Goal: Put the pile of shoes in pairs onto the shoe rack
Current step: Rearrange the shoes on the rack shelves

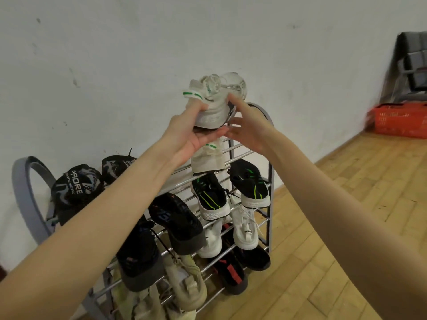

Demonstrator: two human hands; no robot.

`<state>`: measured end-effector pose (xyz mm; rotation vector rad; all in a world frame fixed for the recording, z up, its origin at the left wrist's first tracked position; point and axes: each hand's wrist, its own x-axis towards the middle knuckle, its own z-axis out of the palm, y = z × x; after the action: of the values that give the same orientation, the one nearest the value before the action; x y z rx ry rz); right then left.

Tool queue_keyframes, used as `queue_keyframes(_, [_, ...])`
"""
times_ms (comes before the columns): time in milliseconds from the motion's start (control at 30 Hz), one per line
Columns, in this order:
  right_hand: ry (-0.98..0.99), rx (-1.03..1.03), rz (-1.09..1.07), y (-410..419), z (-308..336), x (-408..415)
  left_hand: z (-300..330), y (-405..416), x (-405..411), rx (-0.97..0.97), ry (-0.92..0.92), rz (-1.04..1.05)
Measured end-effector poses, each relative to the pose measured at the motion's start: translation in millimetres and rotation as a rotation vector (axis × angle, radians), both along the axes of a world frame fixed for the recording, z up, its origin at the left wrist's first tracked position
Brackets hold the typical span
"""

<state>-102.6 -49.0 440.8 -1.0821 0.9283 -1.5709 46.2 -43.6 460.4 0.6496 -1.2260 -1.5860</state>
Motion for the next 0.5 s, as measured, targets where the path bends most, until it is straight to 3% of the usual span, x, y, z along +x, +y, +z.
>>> queue_keyframes(100, [-0.154, -0.073, -0.073, -12.6, 14.9, 3.1, -3.5, -3.9, -6.1, -0.102, -0.128, -0.043])
queue_keyframes(167, [-0.189, -0.026, -0.139, -24.7, 20.2, -4.0, -6.2, -12.0, -3.4, -0.241, -0.367, 0.067])
queue_keyframes(267, [0.048, 0.09, -0.331, -35.4, 14.6, -26.0, -17.8, -31.9, 8.8, -0.54, -0.717, 0.366])
queue_keyframes(300, [0.123, 0.113, -0.369, -37.3, 10.2, -33.5, -21.7, -34.9, 12.0, -0.598, -0.815, 0.379])
queue_keyframes(367, [0.165, 0.155, -0.381, -43.6, -0.2, -47.5, -28.5, -39.6, 15.6, -0.644, -0.991, 0.236])
queue_keyframes(500, [0.189, 0.198, -0.343, -58.5, -11.1, -62.0, -38.3, -45.7, 15.7, -0.682, -1.036, -0.017])
